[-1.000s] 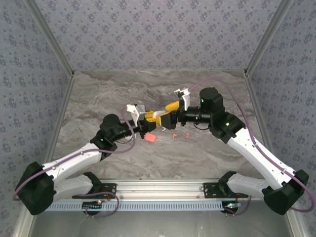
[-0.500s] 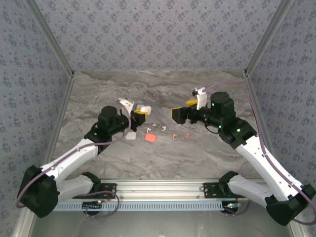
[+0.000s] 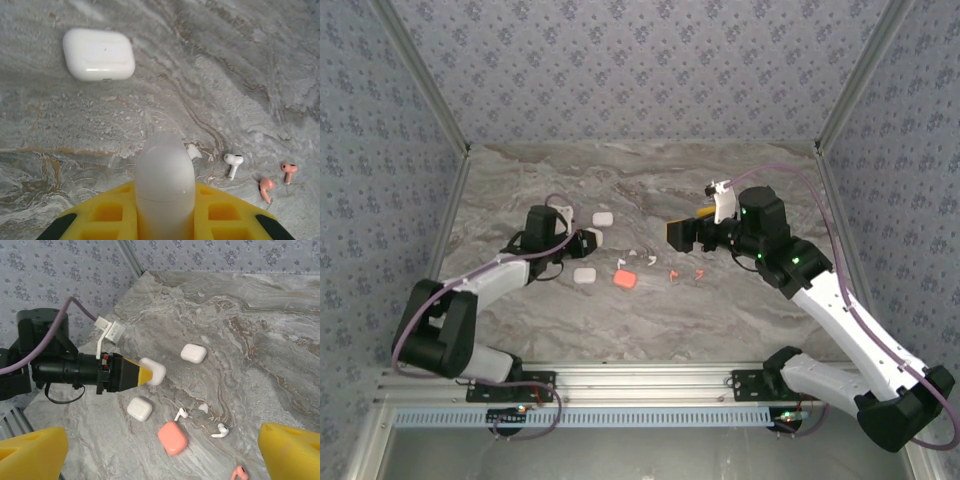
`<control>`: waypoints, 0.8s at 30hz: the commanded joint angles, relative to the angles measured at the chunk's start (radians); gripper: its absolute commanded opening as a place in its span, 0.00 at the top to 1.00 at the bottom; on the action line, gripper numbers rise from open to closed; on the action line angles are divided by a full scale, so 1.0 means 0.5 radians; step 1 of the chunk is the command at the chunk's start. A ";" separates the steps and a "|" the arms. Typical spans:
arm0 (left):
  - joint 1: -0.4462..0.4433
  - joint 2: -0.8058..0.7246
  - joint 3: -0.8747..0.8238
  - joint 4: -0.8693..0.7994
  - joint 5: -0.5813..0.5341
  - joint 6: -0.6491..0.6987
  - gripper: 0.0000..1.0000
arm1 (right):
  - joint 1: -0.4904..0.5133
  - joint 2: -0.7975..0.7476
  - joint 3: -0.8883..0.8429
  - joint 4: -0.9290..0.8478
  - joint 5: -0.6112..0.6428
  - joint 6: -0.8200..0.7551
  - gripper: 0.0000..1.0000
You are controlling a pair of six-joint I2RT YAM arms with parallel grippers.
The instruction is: Insert wireless bluetooth earbuds into charging case
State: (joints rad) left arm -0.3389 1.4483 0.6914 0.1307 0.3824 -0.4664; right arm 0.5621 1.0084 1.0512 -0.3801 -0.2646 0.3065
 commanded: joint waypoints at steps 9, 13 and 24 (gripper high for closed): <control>0.040 0.462 0.209 0.188 0.180 -0.179 0.91 | -0.010 0.009 -0.014 -0.077 0.054 0.020 0.00; 0.049 0.524 0.222 0.196 0.171 -0.183 0.78 | -0.010 0.006 -0.022 -0.081 0.052 0.019 0.00; 0.067 0.472 0.201 0.060 0.002 -0.106 0.44 | 0.018 0.074 -0.024 -0.096 0.016 -0.050 0.00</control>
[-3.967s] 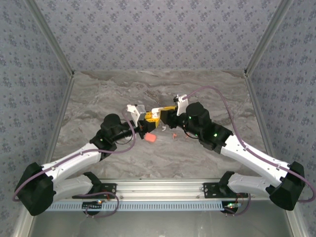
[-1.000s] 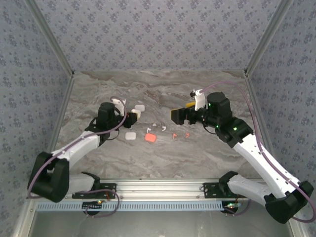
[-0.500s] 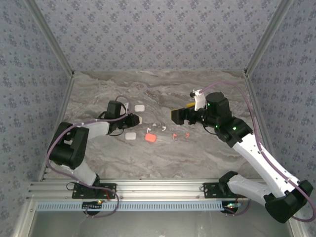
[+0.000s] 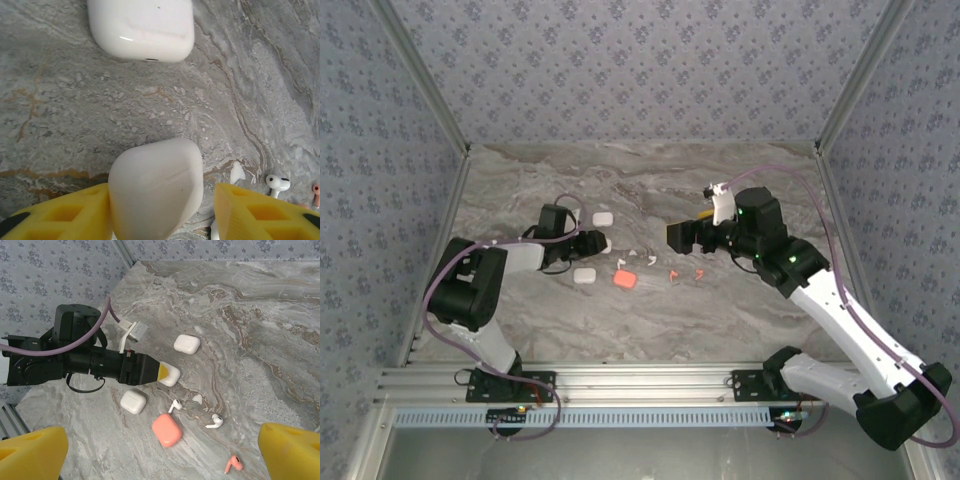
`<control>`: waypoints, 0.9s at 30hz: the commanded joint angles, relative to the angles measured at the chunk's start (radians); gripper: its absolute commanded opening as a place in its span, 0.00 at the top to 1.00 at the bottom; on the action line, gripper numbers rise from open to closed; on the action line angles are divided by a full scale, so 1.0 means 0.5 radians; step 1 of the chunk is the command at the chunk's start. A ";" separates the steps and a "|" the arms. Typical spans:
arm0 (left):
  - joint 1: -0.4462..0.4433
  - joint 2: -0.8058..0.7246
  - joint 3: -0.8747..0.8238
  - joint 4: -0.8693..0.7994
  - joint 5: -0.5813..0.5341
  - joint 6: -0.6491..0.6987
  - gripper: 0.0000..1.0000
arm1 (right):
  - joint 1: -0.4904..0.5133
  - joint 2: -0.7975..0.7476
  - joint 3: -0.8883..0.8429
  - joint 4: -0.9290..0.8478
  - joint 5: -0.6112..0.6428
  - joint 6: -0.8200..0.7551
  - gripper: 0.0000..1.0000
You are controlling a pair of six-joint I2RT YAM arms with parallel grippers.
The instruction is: Insert wireless bluetooth earbuds into charging case
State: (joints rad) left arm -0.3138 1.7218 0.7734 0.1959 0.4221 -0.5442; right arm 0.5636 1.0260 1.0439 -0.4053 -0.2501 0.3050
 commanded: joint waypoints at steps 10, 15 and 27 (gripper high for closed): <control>0.106 -0.680 -0.053 -0.327 -0.276 0.177 0.29 | 0.381 0.536 0.113 -0.127 0.221 -0.514 0.00; 0.280 -1.012 -0.152 -0.435 -0.253 0.138 0.21 | 0.567 0.959 0.333 -0.116 0.249 -0.783 0.02; 0.677 -1.533 -0.383 -0.613 -0.082 0.036 0.11 | 0.912 1.952 1.002 -0.217 0.560 -1.427 0.15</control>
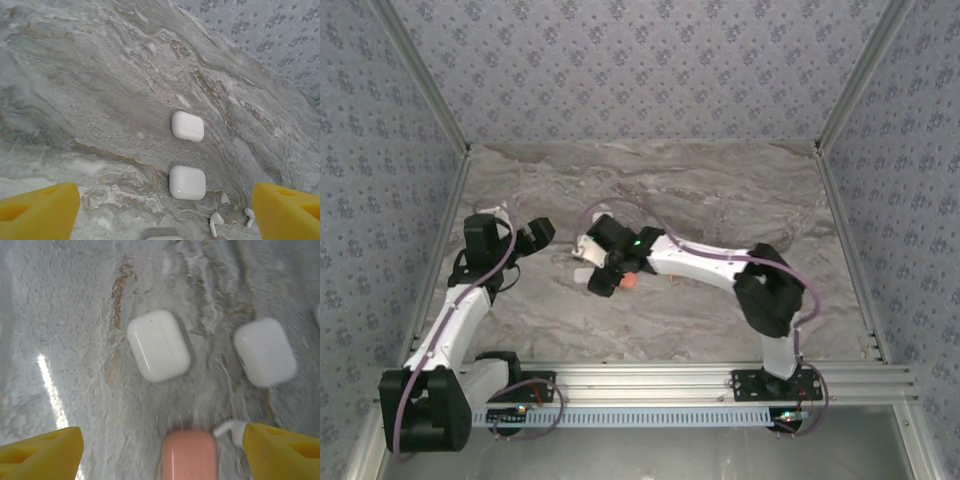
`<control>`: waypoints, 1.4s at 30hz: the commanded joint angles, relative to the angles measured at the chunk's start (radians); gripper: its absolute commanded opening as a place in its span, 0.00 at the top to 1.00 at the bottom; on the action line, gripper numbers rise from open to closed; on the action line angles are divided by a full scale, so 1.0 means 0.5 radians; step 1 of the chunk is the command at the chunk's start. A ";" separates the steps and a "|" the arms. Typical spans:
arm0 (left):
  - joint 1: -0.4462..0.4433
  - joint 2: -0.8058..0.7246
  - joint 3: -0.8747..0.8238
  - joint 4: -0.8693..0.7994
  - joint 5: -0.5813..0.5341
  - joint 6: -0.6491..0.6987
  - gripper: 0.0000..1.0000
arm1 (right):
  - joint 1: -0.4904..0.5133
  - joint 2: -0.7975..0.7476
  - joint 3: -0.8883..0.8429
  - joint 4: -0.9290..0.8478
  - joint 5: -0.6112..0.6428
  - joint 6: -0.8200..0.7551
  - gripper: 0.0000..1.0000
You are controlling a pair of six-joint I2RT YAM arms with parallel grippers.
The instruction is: Insert wireless bluetooth earbuds into charging case
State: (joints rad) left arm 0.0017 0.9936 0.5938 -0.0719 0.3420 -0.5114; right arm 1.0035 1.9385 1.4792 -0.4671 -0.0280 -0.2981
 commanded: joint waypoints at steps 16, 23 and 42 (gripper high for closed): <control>0.149 -0.232 -0.062 -0.187 0.134 -0.036 0.08 | 0.023 0.636 0.494 -0.167 0.025 -0.282 0.27; 0.150 -0.238 -0.063 -0.188 0.151 -0.045 0.07 | 0.008 0.705 0.516 -0.178 0.016 -0.264 0.36; 0.150 -0.248 -0.046 -0.241 0.351 -0.027 0.08 | -0.089 0.221 0.075 0.271 -0.069 -0.179 0.58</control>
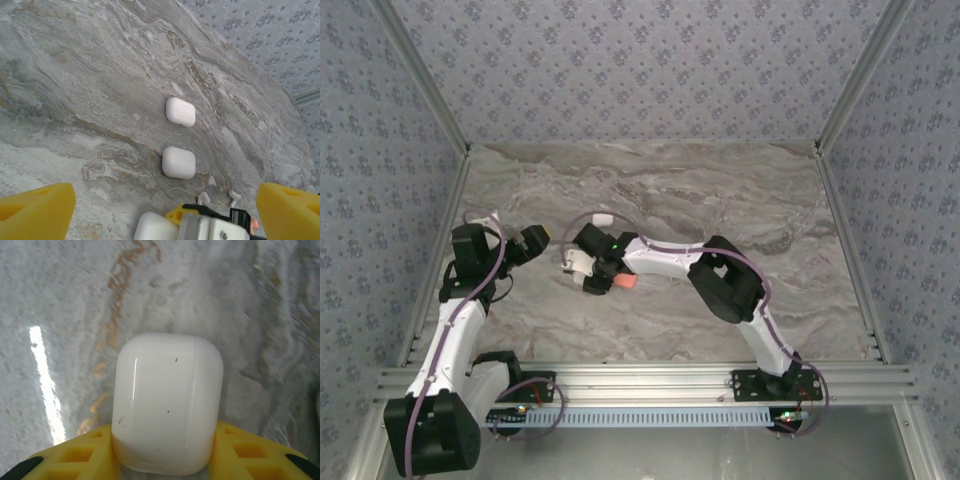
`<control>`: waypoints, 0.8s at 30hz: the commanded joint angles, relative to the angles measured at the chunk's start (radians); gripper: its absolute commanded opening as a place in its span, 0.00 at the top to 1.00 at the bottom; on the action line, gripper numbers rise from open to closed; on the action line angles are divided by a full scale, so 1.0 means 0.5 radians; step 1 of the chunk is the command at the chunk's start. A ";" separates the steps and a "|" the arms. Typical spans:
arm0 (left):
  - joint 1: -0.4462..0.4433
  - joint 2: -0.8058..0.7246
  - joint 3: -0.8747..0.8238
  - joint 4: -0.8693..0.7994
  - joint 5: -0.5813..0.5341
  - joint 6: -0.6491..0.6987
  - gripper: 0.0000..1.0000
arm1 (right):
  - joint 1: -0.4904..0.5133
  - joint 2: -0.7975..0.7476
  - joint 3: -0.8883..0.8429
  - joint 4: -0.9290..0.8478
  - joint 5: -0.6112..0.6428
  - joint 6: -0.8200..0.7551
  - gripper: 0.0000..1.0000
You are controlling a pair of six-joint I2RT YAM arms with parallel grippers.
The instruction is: Insert wireless bluetooth earbuds into charging case
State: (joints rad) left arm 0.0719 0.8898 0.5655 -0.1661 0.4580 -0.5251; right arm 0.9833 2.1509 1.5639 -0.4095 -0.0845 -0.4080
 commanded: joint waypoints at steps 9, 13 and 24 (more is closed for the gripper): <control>-0.050 0.076 0.086 0.117 0.855 -0.030 0.13 | -0.100 -0.866 -0.587 0.418 0.168 -0.020 0.59; -0.234 0.118 0.150 0.159 0.956 0.024 0.14 | -0.103 -1.082 -0.707 0.484 0.260 -0.101 0.59; -0.615 0.327 0.304 0.283 0.980 0.059 0.23 | -0.054 -1.287 -0.726 0.513 0.365 -0.233 0.59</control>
State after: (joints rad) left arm -0.2150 1.0386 0.6765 -0.0669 0.9142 -0.5129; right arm 0.9428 1.5341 1.2076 -0.1707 0.0685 -0.4919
